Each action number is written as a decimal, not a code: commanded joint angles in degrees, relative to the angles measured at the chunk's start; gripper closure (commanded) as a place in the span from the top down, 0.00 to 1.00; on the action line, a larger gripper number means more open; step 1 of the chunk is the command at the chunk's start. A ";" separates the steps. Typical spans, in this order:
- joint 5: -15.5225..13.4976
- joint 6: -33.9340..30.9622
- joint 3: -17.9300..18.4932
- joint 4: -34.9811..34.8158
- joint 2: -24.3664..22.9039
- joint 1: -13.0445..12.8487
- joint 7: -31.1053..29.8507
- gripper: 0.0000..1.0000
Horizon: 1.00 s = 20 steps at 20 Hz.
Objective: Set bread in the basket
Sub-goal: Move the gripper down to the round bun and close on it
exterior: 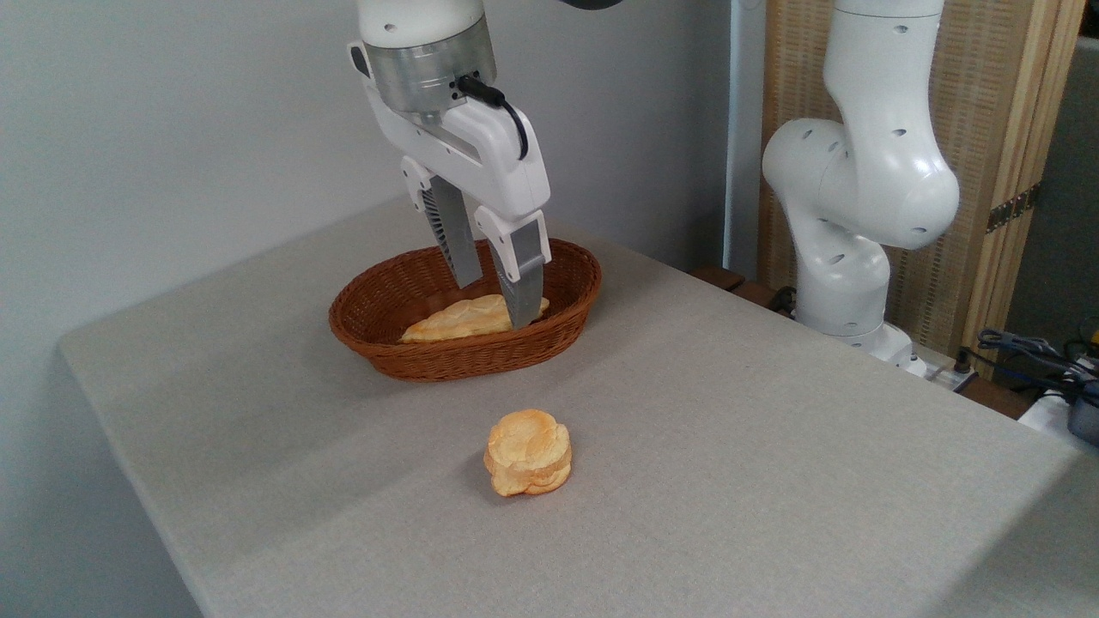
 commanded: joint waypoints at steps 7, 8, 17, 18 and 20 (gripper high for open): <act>0.71 16.38 0.94 -8.93 -0.44 -0.06 1.23 1.00; 0.71 18.41 0.94 -10.51 -0.44 -0.06 1.23 1.00; 4.76 25.80 1.11 -19.66 0.26 0.03 4.48 1.00; 4.93 26.60 1.11 -20.62 0.26 -0.06 4.48 1.00; 6.68 27.83 1.11 -22.47 0.44 -0.06 4.83 1.00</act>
